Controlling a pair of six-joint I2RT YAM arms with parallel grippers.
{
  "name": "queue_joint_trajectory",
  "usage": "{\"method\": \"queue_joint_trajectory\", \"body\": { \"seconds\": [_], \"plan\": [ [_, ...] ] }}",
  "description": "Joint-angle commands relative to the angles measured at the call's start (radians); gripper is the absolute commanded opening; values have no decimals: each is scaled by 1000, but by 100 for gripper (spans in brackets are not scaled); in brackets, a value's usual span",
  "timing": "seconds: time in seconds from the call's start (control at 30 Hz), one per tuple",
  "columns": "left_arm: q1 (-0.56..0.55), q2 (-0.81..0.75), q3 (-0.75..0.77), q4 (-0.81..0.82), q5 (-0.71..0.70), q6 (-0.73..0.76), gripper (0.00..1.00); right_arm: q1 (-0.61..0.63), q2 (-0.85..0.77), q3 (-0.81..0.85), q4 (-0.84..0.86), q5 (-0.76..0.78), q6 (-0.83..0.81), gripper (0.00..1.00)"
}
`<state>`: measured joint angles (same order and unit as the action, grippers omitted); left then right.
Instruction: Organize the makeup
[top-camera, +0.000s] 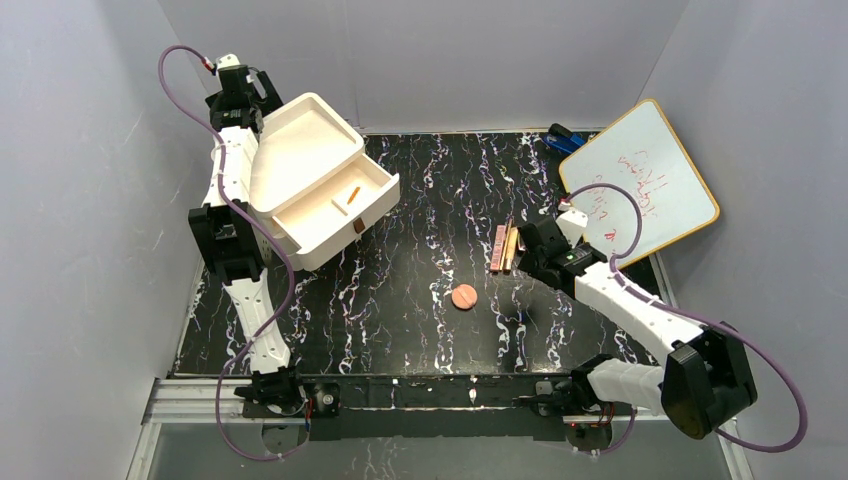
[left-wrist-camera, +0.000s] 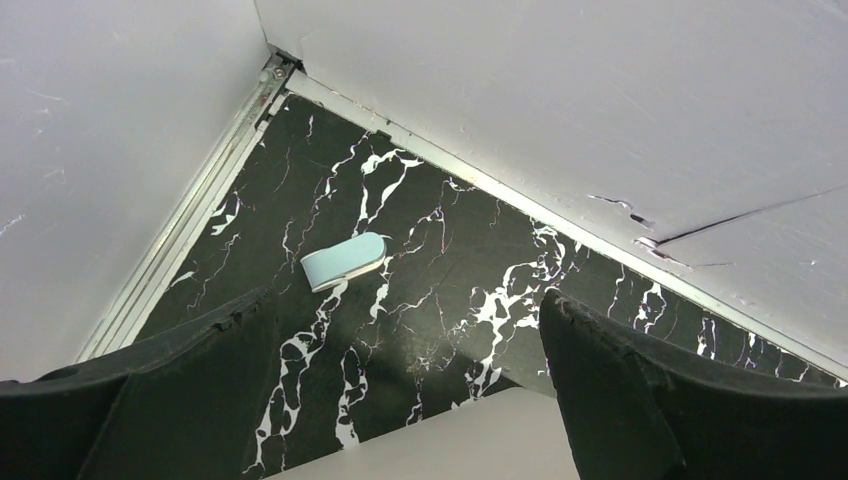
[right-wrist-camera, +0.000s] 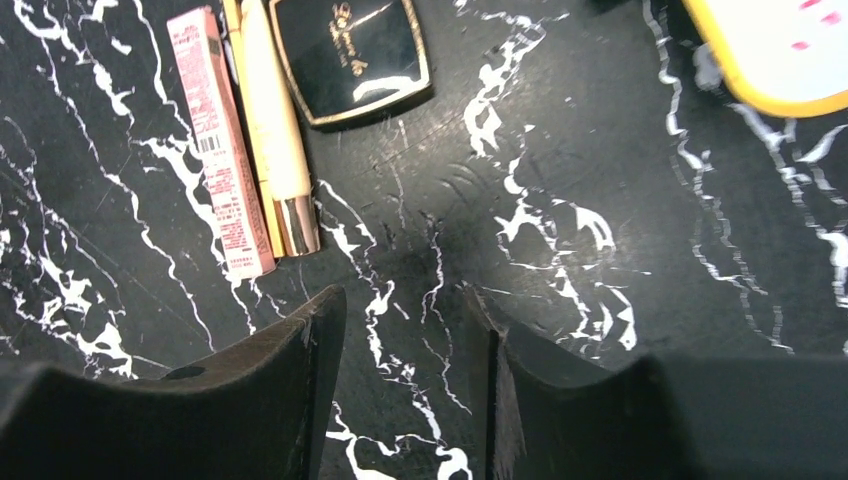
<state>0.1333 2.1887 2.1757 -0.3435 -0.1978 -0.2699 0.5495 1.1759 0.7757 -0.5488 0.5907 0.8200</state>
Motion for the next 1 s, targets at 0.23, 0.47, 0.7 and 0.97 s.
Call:
{"method": "queue_joint_trajectory", "body": {
  "seconds": [0.23,0.47,0.7,0.97],
  "plan": [
    [-26,-15,23,-20,41,12,98,-53,93,-62,279,-109,2,52],
    [-26,-7,25,-21,41,15,98,-86,190,-26,382,-131,-48,49],
    [-26,-2,27,-22,40,18,98,-119,264,-5,454,-165,-82,48],
    [-26,3,29,-24,39,21,98,-140,357,57,500,-196,-125,47]
  ]
}}
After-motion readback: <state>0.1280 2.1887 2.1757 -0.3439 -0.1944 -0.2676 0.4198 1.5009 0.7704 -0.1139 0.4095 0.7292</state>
